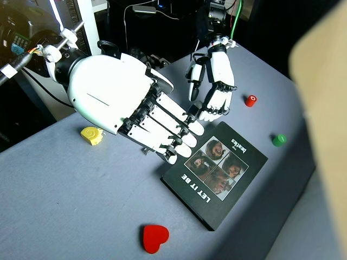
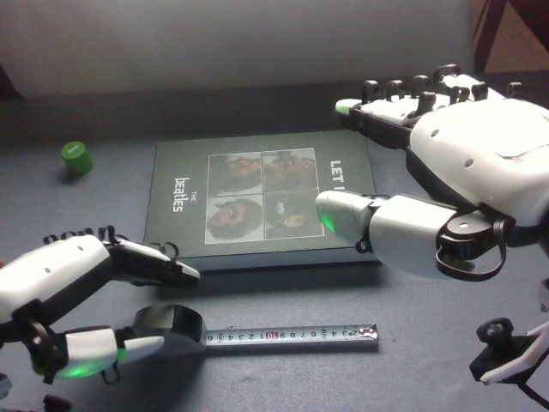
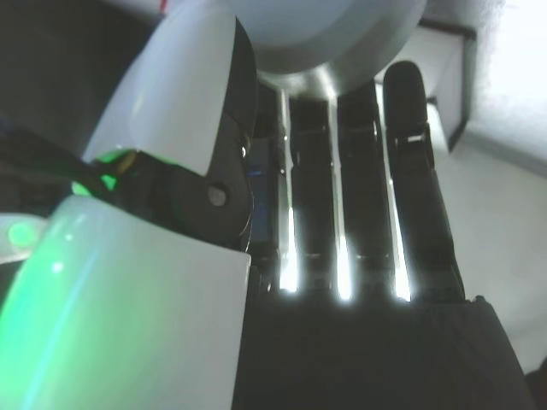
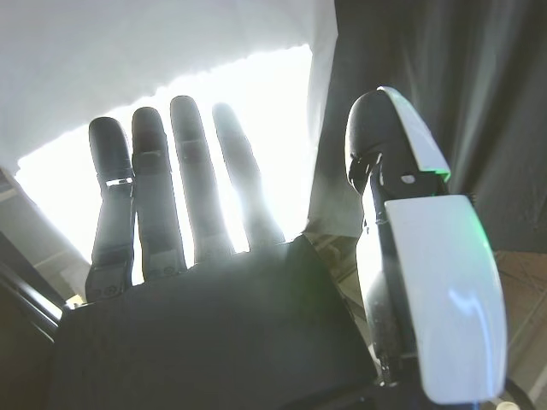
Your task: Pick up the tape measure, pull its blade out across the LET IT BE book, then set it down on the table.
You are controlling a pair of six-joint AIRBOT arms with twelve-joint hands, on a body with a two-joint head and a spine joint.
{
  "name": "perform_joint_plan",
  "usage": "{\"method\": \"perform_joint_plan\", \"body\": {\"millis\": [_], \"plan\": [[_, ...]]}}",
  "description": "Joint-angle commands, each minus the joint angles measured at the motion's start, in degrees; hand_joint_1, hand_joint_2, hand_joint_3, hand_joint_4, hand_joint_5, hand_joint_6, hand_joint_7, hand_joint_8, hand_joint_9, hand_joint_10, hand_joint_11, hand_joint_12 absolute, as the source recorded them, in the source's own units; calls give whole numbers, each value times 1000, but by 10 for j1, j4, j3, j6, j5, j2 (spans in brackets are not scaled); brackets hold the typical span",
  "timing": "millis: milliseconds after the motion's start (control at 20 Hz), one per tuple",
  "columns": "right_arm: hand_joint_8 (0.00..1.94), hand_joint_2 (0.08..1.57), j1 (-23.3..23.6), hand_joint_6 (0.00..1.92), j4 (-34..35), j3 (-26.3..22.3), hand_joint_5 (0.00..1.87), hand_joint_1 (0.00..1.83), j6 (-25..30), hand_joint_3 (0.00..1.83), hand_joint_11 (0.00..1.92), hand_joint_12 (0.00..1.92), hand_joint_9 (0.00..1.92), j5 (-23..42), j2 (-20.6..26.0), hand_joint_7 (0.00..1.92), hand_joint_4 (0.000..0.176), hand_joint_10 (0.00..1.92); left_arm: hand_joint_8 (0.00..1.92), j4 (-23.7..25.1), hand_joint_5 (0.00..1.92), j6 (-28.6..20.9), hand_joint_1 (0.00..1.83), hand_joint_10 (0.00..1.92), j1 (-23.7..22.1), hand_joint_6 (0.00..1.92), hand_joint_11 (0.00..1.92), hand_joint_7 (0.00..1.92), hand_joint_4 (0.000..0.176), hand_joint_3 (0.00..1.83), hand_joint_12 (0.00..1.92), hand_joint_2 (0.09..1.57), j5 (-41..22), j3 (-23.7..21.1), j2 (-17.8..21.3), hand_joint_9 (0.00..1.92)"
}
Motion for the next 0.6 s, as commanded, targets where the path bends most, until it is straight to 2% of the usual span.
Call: {"method": "perform_joint_plan", "body": {"millis": [0,550], "plan": [[6,1200,5,1,-43,-2,269,177,6,0,0,1114,301,34,1,365,0,4,0,3,759,0,1210,1,-1,1,406,739,0,3,717,1092,-59,3,-7,691],[2,1183,5,6,-43,-2,285,216,7,0,0,1127,305,35,1,367,0,3,1,-6,764,19,1233,1,5,2,411,740,0,3,719,1099,-50,10,-15,693]]}}
